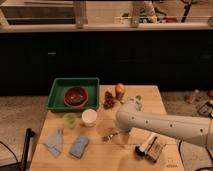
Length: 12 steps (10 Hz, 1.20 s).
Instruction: Place fork in plastic cup
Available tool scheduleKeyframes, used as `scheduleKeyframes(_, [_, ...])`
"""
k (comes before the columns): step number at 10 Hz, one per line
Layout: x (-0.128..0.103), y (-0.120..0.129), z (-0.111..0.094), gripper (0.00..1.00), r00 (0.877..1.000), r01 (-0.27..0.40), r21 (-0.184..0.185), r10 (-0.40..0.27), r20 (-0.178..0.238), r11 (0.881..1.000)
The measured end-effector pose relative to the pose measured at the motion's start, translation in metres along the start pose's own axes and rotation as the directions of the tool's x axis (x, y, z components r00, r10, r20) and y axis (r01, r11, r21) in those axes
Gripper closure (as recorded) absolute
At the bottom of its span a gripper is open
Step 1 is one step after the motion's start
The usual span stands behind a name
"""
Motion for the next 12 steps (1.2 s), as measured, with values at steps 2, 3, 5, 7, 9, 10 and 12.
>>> scheduleKeyframes(2, [-0.002,-0.006,0.001,0.2,1.0,0.016,-0.006,-0.016,0.012,1.0])
scheduleKeyframes(3, [-0.003,-0.008,0.002,0.2,0.999,0.024,-0.008,-0.023,0.026,1.0])
scheduleKeyframes(5, [-0.01,-0.014,0.002,0.2,0.997,0.047,-0.009,-0.046,0.061,0.999])
scheduleKeyframes(7, [-0.013,-0.016,0.002,0.2,0.991,0.06,-0.01,-0.058,0.117,0.998])
scheduleKeyframes(9, [-0.019,-0.021,0.003,0.2,0.985,0.071,-0.012,-0.068,0.159,0.997])
scheduleKeyframes(10, [-0.019,-0.021,0.005,0.2,0.983,0.07,-0.017,-0.066,0.171,0.997])
scheduleKeyframes(12, [-0.018,-0.021,0.01,0.2,0.98,0.069,-0.031,-0.061,0.191,0.997])
